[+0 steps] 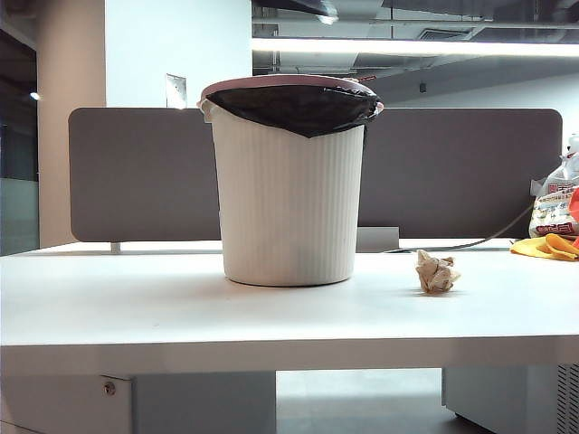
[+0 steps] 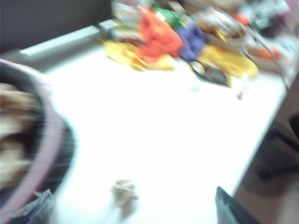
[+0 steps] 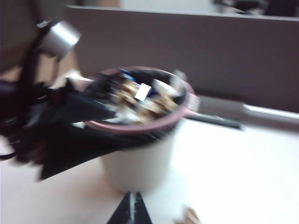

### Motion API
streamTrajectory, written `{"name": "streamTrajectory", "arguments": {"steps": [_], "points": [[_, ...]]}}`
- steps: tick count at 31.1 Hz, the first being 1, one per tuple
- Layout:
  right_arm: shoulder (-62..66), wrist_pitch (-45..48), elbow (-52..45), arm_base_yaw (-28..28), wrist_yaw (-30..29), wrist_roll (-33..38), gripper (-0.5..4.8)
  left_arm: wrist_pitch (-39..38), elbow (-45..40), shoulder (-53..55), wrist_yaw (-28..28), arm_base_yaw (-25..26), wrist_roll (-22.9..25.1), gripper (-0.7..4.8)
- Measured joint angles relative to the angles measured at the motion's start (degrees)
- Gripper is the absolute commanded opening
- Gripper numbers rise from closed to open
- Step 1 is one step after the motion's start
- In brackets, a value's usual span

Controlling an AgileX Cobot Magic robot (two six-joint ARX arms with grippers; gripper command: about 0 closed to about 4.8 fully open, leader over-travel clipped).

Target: Pick up all the trash on the table and put it in the trash can.

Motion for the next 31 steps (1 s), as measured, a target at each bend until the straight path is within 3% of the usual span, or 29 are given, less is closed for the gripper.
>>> {"name": "streamTrajectory", "arguments": {"steps": [4, 9, 20, 26, 31], "points": [[-0.26, -10.1, -0.07, -2.64, 1.51, 0.22, -0.07, 0.79, 0.04, 3.26, -4.09, -4.42, 1.62, 4.79], [0.28, -18.1, -0.74, -3.63, 1.55, 2.64, -0.07, 0.59, 0.04, 10.05, -5.01, -5.27, 1.46, 4.79], [1.38, -20.61, -1.42, -3.61, 1.27, 4.98, -0.07, 6.84, 0.02, 24.09, -4.17, -5.25, -1.29, 4.79], [2.1, -18.73, -3.56, -3.58, -6.6, 4.98, -0.07, 10.99, 0.02, 28.63, -5.53, -5.22, -1.42, 4.79], [2.36, -18.71, -3.76, -3.52, -7.5, 5.25, -0.07, 17.81, 0.02, 31.15, -5.6, -5.25, -1.49, 4.79]]}}
